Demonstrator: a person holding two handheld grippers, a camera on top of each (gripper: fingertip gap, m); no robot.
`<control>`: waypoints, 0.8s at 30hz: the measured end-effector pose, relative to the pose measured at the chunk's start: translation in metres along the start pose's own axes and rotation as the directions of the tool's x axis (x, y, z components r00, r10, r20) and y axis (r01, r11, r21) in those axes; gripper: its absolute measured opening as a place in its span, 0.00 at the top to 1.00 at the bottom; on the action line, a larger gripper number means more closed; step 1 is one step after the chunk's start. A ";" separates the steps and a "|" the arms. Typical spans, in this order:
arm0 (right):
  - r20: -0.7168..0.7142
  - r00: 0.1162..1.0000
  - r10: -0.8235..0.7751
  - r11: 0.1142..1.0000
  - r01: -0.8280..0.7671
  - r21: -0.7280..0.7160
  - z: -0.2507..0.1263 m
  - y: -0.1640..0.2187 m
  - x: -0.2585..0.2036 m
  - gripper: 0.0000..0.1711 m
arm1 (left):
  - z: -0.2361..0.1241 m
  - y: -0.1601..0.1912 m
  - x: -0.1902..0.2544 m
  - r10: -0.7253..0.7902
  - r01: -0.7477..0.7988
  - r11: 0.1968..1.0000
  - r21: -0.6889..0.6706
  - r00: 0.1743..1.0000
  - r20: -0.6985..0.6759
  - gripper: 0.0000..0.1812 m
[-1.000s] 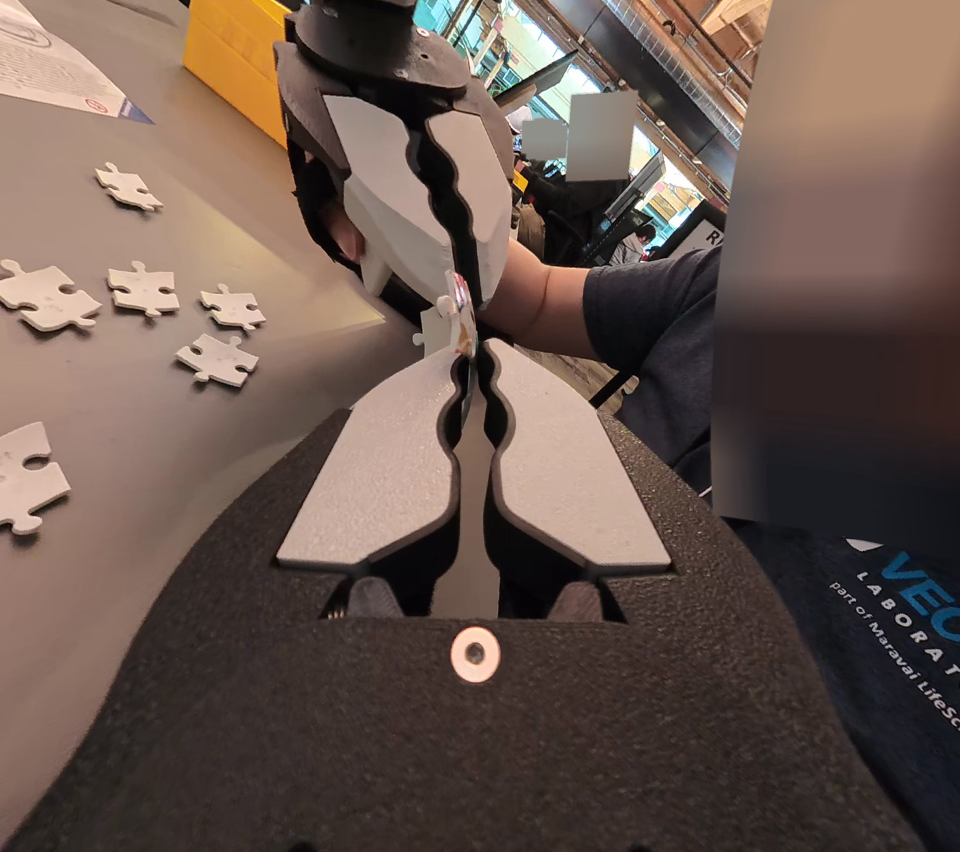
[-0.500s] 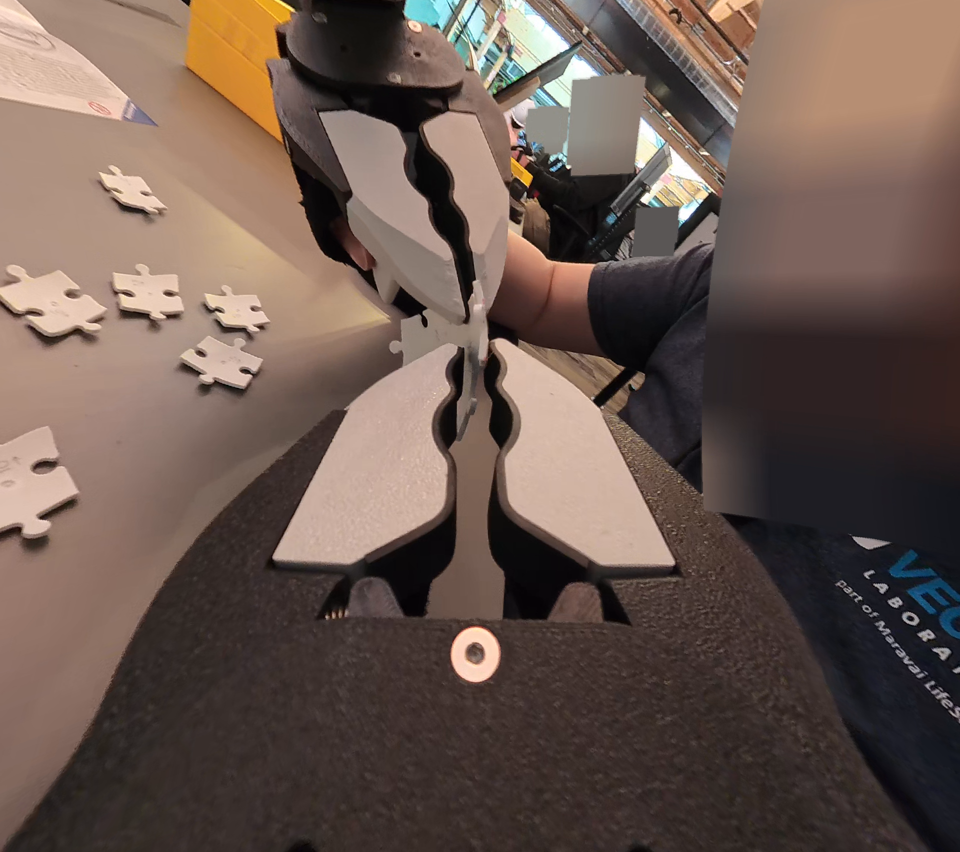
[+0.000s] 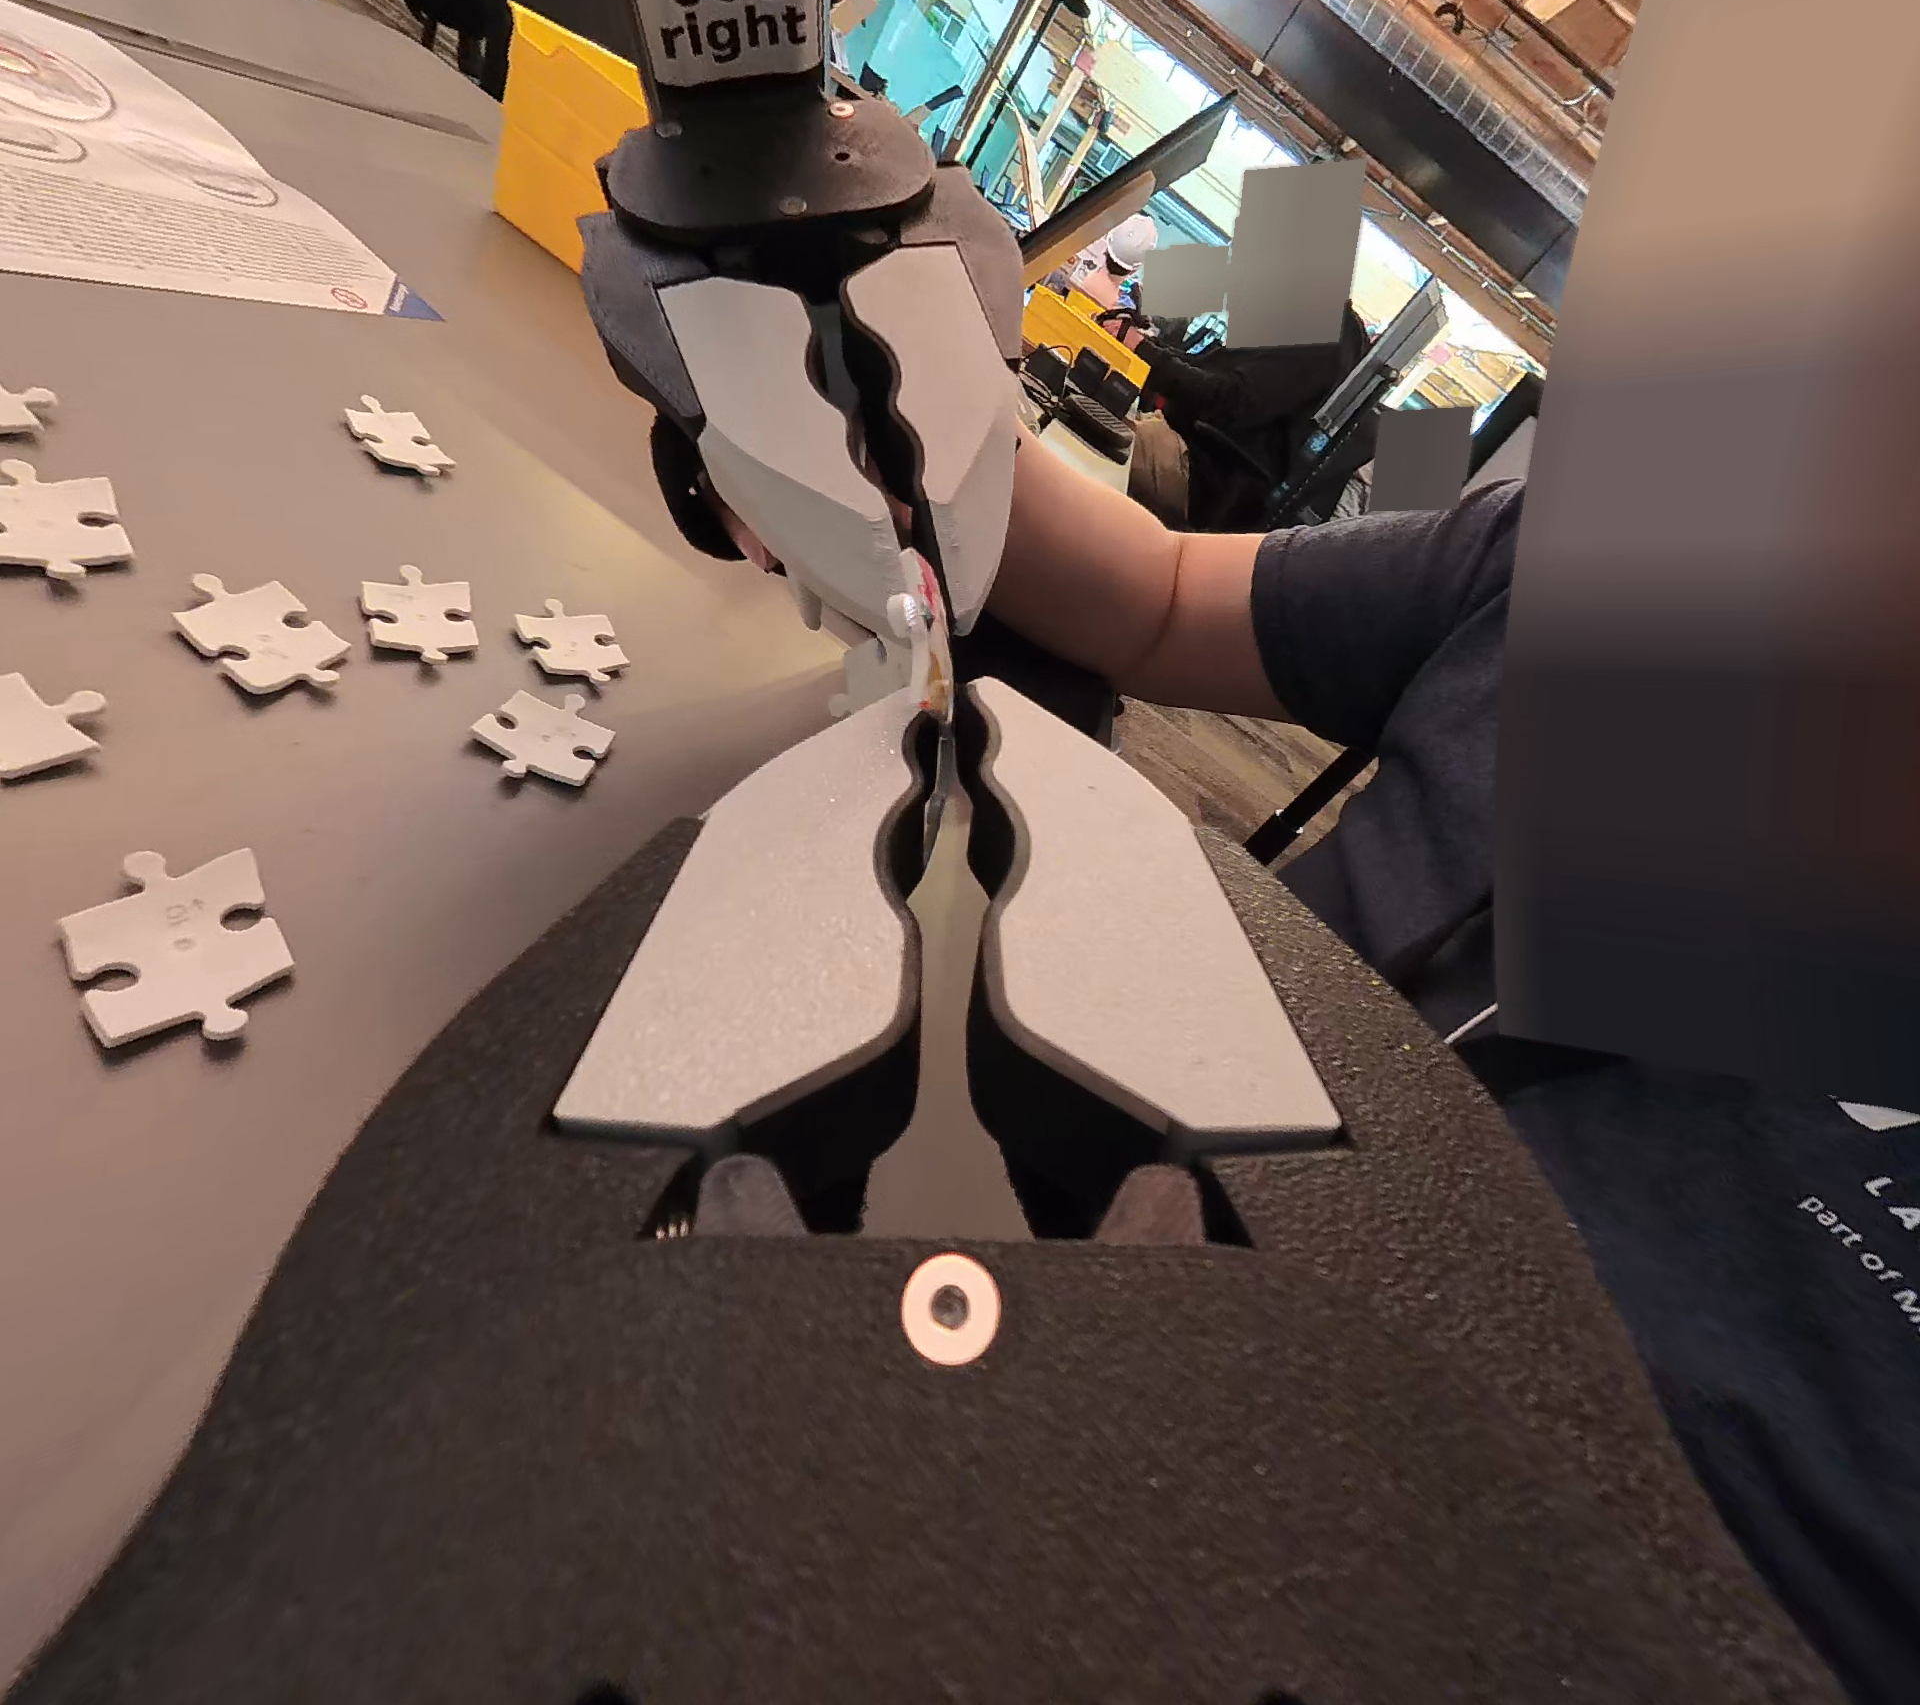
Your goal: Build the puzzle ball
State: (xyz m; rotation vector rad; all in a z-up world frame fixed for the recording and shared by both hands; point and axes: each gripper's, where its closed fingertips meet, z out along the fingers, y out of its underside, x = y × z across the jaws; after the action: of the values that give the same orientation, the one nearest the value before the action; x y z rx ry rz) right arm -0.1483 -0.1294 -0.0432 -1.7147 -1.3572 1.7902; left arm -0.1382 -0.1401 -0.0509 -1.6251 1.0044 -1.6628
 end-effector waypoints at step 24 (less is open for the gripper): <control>-0.060 0.994 -0.087 0.995 0.084 -0.049 0.003 0.006 0.004 0.98 | -0.003 0.001 -0.005 -0.086 0.086 0.996 0.010 0.996 -0.022 0.92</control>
State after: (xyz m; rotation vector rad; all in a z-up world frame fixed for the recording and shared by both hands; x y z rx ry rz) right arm -0.1495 -0.1301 -0.0504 -1.6947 -1.4343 1.6578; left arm -0.1412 -0.1357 -0.0540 -1.6674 0.9469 -1.7429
